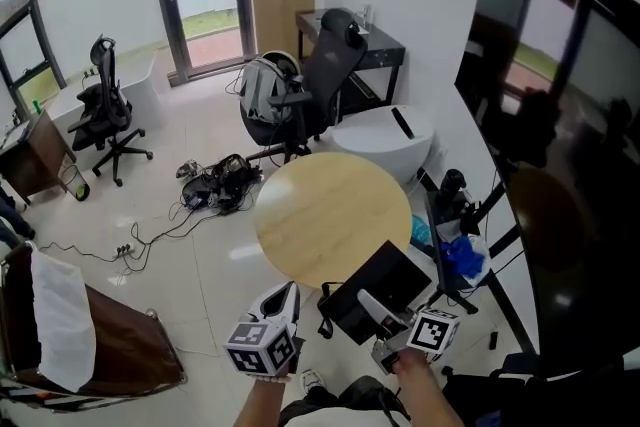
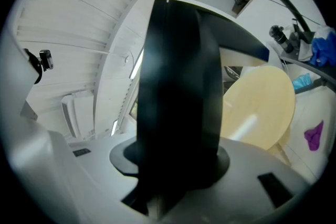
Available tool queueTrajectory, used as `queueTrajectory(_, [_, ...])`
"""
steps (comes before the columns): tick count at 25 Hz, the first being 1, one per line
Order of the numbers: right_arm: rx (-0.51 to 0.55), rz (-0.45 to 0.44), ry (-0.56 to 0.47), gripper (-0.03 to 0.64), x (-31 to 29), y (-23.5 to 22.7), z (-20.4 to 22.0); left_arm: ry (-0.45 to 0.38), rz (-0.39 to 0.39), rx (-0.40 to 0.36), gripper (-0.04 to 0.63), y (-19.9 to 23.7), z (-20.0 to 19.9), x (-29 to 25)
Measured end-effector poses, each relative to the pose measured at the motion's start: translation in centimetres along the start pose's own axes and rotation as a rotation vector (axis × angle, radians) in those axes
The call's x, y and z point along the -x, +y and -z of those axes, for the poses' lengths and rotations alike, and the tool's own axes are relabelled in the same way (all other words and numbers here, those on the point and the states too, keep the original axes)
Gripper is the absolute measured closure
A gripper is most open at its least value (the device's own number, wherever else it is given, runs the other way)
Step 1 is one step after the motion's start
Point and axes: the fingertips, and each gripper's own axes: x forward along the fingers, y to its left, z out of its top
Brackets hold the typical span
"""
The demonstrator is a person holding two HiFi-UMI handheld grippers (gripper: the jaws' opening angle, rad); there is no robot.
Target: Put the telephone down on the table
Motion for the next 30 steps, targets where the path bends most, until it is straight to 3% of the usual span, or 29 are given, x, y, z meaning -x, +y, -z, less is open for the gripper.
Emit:
queueTrajectory(14, [-0.016,-0.135,0.291,0.443,-8.3,-3.6,3.8,-0.013,-0.116,0.079,0.611,4.7,0.4,-1.0])
queueTrajectory(30, [0.054,-0.216,0.605,0.442,-17.2,-16.4,5.1,0.085,-0.205,0.129,0.611,8.6,2.9,-9.4])
